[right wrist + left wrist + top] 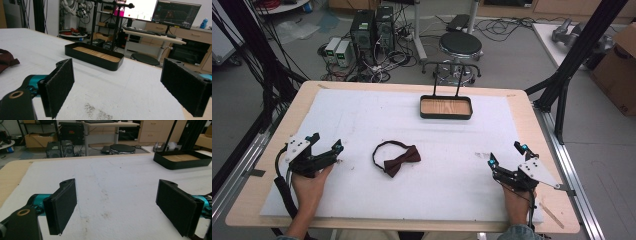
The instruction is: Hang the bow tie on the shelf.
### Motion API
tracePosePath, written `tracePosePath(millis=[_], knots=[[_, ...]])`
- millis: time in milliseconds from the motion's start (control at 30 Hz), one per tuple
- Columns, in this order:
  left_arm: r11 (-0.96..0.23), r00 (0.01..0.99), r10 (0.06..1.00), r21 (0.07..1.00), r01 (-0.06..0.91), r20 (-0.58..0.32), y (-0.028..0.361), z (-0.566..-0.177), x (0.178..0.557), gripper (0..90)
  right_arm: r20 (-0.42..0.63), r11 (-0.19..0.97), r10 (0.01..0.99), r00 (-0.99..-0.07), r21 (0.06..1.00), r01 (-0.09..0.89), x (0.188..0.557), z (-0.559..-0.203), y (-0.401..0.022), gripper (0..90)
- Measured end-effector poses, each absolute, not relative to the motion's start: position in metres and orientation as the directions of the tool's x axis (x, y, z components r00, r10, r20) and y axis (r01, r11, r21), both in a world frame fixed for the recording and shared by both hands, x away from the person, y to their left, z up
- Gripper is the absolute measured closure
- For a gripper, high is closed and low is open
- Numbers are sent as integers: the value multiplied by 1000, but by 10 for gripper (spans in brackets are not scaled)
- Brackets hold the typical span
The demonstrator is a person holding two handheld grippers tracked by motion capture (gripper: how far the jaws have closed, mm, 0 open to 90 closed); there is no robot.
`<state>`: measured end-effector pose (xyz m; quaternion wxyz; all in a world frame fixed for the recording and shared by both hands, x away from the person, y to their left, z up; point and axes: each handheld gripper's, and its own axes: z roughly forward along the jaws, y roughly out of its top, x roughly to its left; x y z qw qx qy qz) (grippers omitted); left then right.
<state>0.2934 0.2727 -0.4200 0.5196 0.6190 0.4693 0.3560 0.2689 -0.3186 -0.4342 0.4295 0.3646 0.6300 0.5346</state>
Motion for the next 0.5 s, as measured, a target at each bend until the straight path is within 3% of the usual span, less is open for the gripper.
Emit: tracePosePath(millis=[500], knots=[[-28, 307, 951, 982, 186, -31, 273, -419, 291, 171, -152, 166, 917, -368, 986, 6, 269, -434, -318, 107]])
